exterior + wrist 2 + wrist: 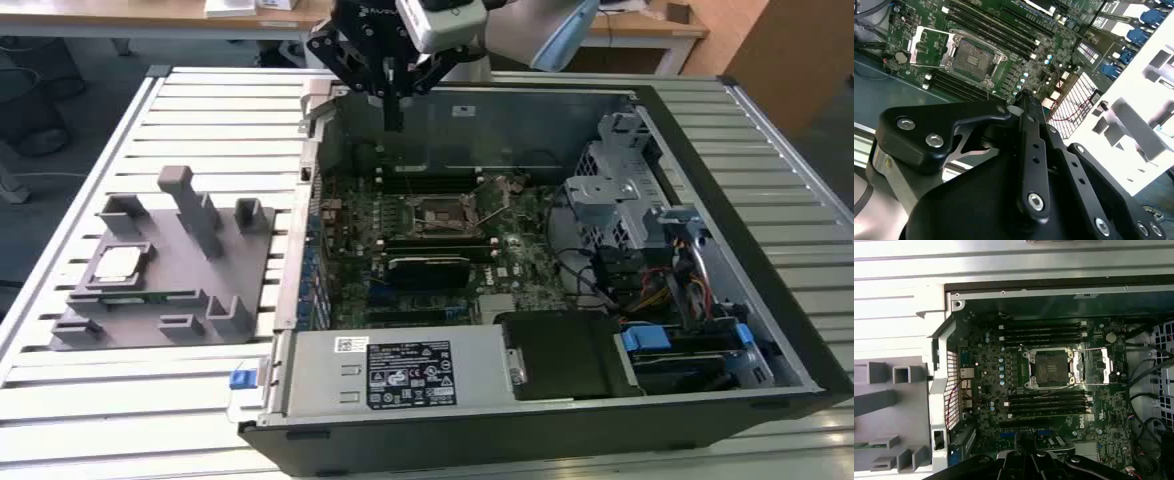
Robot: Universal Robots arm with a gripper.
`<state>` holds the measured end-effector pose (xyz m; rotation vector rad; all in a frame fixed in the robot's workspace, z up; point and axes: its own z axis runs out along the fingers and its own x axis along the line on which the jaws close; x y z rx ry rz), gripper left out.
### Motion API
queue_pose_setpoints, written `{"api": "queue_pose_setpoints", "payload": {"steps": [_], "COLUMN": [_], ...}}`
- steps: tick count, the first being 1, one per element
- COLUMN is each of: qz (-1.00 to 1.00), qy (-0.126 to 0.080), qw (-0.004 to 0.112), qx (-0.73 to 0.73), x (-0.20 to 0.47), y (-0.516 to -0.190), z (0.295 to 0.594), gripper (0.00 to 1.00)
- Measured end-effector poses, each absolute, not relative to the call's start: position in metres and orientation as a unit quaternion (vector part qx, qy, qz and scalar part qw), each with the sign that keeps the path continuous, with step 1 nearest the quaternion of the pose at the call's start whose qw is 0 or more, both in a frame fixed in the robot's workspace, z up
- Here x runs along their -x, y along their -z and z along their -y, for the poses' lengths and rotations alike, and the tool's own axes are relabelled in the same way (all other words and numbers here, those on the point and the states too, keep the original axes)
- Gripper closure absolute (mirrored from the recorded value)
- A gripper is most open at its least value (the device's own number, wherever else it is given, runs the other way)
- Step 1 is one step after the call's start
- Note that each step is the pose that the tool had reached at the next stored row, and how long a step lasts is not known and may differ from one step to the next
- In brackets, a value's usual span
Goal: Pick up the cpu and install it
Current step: 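Reach for the cpu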
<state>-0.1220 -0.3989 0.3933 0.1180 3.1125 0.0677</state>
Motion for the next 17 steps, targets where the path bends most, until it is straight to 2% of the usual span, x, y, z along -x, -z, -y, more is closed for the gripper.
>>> {"api": "queue_pose_setpoints", "payload": {"steps": [17], "qz": [-0.999], "qy": [-0.022], "qw": [0.013], "qx": [-0.038], "x": [0.1258], "y": [-0.3933], "z": [0.3989], "gripper": [0.89]}}
